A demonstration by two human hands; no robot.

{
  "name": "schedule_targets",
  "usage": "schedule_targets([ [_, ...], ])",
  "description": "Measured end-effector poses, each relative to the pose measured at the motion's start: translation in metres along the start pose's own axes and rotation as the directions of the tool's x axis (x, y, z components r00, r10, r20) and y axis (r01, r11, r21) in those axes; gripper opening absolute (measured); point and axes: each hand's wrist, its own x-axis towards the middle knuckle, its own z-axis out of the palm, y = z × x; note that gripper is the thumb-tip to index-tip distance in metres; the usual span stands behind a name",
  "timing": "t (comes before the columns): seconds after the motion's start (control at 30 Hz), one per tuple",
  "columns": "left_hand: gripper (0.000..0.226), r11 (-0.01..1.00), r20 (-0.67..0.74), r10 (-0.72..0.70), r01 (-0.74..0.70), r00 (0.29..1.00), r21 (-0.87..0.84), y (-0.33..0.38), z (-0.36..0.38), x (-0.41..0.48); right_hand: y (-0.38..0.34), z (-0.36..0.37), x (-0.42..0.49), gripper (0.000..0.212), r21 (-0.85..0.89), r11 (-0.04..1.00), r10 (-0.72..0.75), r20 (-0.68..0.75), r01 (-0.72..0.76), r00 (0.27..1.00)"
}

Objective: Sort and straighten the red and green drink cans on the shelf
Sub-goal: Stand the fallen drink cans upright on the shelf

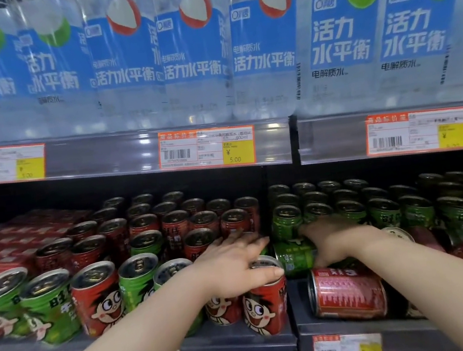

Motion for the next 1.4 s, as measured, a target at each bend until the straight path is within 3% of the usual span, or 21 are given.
schedule_targets([
  [0.17,0.070,1.000,0.004,-0.005,0.005,1.000,-0.007,-0.001,0.000,0.001,0.006,0.000,-0.010,0.078,0.343,0.939,0.006,-0.072,0.019,0.997],
  [0.33,0.071,1.000,0.003,-0.006,0.006,1.000,0.006,-0.002,0.001,0.002,0.005,0.002,-0.012,0.080,0.514,0.854,0.001,-0.144,0.073,0.990],
  [0.57,0.072,1.000,0.002,0.003,-0.003,1.000,0.002,-0.004,0.003,0.005,-0.005,-0.007,-0.004,0.091,0.518,0.845,-0.044,-0.172,0.128,0.984],
  [0.77,0.072,1.000,-0.010,0.002,-0.002,1.000,-0.012,-0.003,0.002,0.004,-0.023,-0.004,-0.002,0.076,0.552,0.809,-0.061,-0.265,0.203,0.962],
  [0.87,0.072,0.999,-0.010,0.003,-0.003,1.000,-0.034,-0.005,0.004,0.004,-0.016,-0.006,-0.011,0.066,0.571,0.803,0.003,-0.290,0.171,0.957],
  [0.93,0.073,0.998,-0.012,-0.011,0.010,1.000,-0.069,-0.006,0.003,0.006,-0.003,-0.014,-0.027,0.051,0.515,0.847,-0.010,-0.235,0.133,0.972],
  [0.97,0.075,0.996,-0.014,-0.025,0.024,1.000,-0.089,-0.004,0.002,0.007,0.003,-0.018,-0.037,0.047,0.475,0.873,-0.053,-0.141,0.115,0.989],
  [1.03,0.078,0.993,-0.028,-0.057,0.053,0.998,-0.107,0.002,-0.001,0.012,0.008,-0.023,-0.059,0.061,0.350,0.935,-0.112,0.126,0.062,0.986],
  [1.1,0.084,0.998,-0.060,-0.033,0.029,0.998,-0.055,0.013,-0.001,0.017,0.006,-0.020,-0.073,0.081,0.183,0.982,-0.093,0.261,0.045,0.961],
  [1.3,0.089,0.997,0.041,0.071,-0.070,0.997,-0.011,0.021,0.002,0.019,0.001,0.000,-0.085,0.103,-0.148,0.976,-0.141,0.117,0.158,0.983],
  [1.4,0.089,0.997,0.039,0.071,-0.071,0.997,-0.009,0.021,0.002,0.019,0.008,0.008,-0.089,0.105,-0.173,0.968,-0.180,0.021,0.181,0.983],
])
